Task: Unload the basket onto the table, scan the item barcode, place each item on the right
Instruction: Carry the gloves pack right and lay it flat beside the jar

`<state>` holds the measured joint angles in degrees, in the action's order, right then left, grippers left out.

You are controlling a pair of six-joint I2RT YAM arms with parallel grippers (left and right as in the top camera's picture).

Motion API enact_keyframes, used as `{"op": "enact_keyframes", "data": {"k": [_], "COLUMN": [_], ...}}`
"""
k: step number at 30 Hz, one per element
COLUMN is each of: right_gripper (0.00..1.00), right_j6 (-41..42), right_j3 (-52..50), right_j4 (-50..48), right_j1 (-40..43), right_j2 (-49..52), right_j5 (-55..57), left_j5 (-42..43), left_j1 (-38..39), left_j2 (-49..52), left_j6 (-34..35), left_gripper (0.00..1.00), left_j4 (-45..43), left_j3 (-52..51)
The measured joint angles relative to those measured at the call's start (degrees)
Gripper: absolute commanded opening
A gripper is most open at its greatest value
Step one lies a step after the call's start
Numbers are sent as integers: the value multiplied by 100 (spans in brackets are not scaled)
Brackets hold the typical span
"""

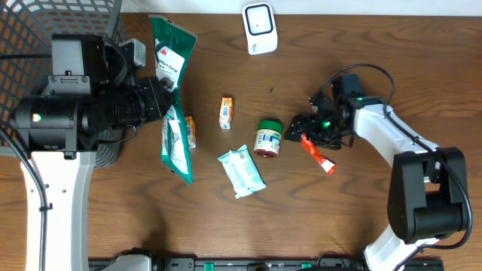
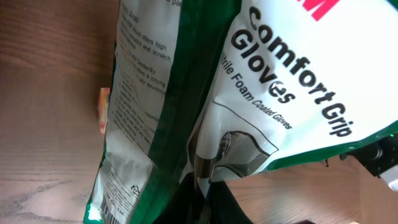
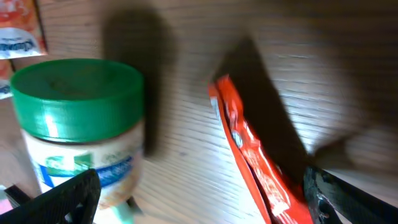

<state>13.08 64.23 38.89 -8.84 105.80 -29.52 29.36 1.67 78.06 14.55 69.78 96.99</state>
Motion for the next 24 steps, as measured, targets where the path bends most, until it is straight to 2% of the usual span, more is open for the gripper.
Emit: {"op": "enact_keyframes", "data": {"k": [7,10,15,19,24], "right_gripper": [99,99,99,99,99], "right_j6": [155,85,-350,-570,-660], "right_j3": [37,341,1419,1937,1956], "right_j4": [-35,605,1764,2155,2358], "right_j1": [-98,170,990,1735,2579], "right_j2": [0,22,39,39,42], "right_j5": [-33,-72,-118,-149,-144], "left_j5": [-2,-9,-118,-275,-352], "left_j1": [0,0,192,807,2015], "left_j2": [0,0,59,317,1062], "left_j6": [0,0,61,166,216], "left_gripper": [8,8,7,8,8], "left_j4": [0,-9,-260,-918,-2597], "left_j3": [0,0,0,0,0]}}
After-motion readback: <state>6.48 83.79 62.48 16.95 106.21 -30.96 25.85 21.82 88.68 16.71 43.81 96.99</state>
